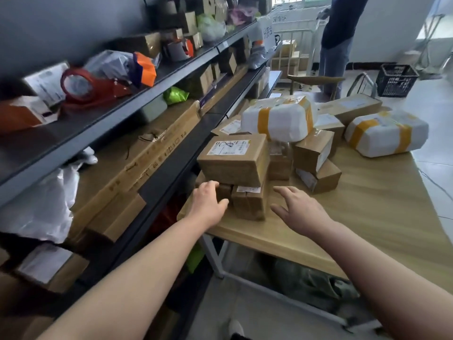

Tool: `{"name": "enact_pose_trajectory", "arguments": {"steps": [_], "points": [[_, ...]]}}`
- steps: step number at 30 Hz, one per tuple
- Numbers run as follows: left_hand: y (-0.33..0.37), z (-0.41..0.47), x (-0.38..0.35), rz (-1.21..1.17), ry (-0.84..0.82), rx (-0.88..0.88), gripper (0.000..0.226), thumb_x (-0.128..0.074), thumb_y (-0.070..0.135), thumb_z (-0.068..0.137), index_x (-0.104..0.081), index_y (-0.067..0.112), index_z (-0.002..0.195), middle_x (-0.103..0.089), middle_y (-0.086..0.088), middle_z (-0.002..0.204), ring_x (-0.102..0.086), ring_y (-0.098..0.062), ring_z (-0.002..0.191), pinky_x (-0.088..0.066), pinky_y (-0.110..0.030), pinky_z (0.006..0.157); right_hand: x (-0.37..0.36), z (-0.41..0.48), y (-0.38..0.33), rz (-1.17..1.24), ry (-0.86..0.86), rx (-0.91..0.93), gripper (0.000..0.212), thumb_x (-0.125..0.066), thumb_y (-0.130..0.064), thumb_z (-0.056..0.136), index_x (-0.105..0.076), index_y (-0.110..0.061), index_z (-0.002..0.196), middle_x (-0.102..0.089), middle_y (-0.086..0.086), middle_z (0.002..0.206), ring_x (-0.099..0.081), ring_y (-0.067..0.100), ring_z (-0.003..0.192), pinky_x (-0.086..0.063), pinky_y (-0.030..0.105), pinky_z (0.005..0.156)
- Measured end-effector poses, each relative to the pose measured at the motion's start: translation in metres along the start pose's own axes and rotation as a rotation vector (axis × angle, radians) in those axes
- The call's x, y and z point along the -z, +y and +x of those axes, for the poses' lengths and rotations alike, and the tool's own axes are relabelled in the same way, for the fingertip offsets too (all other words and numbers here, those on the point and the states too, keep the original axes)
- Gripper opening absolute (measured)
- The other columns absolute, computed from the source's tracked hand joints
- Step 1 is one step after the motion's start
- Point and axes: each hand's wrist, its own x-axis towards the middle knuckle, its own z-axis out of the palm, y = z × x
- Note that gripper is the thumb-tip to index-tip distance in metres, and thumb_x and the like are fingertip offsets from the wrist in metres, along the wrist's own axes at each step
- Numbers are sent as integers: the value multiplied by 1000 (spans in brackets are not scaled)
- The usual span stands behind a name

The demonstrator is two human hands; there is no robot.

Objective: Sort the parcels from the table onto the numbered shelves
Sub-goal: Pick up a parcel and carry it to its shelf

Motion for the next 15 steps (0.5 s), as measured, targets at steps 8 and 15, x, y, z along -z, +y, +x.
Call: {"name": "enact_pose_trajectory", "arguments": {"steps": [8,15], "points": [[-21,111,21,-261,95,134,65,-61,35,93,-30,14,147,-37,-8,149,-38,-27,135,-41,-44,107,2,83,-25,103,31,-77,67,-50,-48,95,-23,-24,151,-29,1,155,-36,23,137,-37,42,108],[-33,173,14,-290,-64,183,65,-51,45,97,-28,13,148,-40,-10,150,-40,-31,135,-38,-44,106,-2,131,-37,312,47,-181,81,-60,-43,91,-9,-29,153,-33,0,154,-36,21,139,-35,41,111]]}}
